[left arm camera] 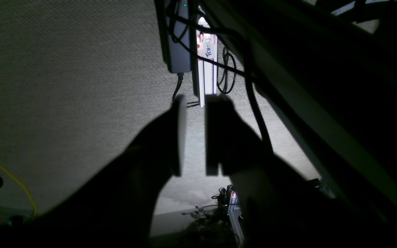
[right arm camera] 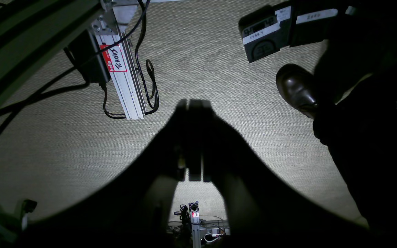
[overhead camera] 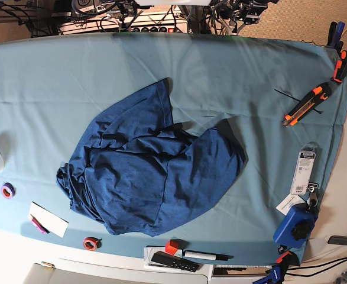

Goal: Layout the t-shirt on the table in an organized manner, then fold the t-shirt properly

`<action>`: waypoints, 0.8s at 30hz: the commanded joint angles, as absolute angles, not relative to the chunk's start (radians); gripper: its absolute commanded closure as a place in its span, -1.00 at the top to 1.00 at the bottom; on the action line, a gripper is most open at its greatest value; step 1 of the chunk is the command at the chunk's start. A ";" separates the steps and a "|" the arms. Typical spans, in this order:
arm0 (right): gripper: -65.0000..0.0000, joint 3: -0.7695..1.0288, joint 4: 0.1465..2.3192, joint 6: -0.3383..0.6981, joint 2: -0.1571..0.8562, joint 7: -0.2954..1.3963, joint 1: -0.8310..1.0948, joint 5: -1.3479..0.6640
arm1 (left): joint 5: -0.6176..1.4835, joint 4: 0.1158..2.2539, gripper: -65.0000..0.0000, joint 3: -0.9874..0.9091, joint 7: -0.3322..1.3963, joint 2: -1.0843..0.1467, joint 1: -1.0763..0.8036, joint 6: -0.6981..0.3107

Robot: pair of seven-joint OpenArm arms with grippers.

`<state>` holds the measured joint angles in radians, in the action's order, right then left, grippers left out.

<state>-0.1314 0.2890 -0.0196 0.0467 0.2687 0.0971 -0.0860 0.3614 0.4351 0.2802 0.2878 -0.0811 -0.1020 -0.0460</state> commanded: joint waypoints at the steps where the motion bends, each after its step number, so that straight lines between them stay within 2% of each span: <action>1: -1.00 -0.129 0.295 -0.024 0.052 0.264 0.099 -0.083 | 0.367 0.443 -0.73 0.281 0.289 -0.083 -0.102 -0.054; 24: -1.00 -0.129 0.296 -0.024 0.053 0.256 0.114 -0.082 | 0.368 0.455 -0.73 0.281 0.287 -0.090 -0.123 -0.053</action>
<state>-0.1310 0.2913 -0.0223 0.0471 0.2581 0.1070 -0.0860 0.3645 0.4519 0.2802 0.2859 -0.0864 -0.1169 -0.0463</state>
